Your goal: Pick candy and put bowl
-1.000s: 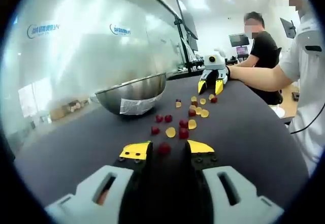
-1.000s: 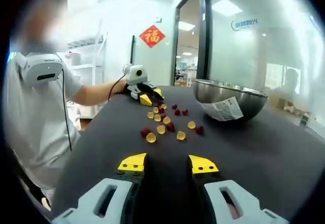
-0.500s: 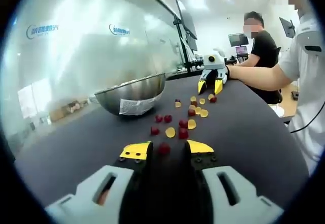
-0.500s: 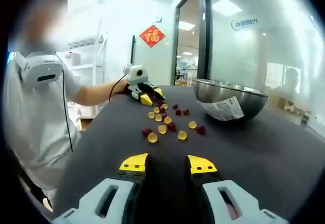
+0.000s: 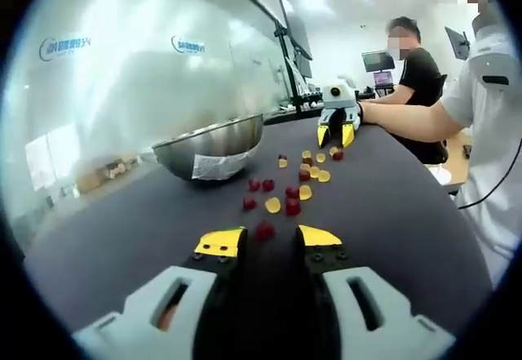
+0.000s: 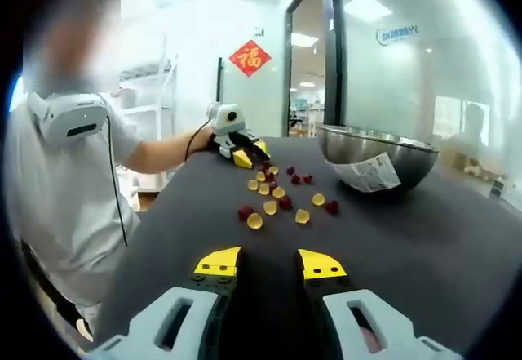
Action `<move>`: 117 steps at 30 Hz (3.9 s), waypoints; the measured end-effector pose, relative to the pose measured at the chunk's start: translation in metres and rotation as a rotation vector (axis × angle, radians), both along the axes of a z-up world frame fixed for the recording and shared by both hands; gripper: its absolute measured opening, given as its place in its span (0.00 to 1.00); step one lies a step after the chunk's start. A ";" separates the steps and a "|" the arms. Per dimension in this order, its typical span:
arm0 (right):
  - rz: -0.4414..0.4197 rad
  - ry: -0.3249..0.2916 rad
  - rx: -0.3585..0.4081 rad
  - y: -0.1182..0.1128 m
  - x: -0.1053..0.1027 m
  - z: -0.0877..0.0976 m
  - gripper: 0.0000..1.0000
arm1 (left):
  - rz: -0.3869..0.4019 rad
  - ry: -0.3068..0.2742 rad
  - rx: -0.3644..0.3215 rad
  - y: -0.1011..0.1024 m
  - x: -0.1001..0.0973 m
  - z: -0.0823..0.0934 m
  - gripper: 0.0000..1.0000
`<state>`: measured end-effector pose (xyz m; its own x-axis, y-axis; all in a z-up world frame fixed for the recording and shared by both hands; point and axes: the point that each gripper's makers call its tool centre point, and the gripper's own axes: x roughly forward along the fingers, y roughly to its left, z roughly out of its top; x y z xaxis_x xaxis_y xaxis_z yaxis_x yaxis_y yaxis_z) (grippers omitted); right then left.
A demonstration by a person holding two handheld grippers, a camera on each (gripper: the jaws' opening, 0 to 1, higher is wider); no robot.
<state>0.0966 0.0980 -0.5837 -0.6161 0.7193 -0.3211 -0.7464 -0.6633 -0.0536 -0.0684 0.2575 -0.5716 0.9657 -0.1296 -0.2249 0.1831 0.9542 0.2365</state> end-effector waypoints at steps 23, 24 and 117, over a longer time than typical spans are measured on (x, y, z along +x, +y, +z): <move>0.085 -0.064 0.039 0.026 -0.044 0.000 0.05 | -0.071 0.043 -0.042 -0.015 0.020 -0.004 0.05; 0.085 -0.063 0.038 0.026 -0.043 0.000 0.05 | -0.071 0.043 -0.037 -0.016 0.020 -0.004 0.05; 0.112 -0.039 -0.014 0.035 -0.060 0.000 0.06 | -0.211 0.158 -0.156 -0.046 0.047 -0.010 0.16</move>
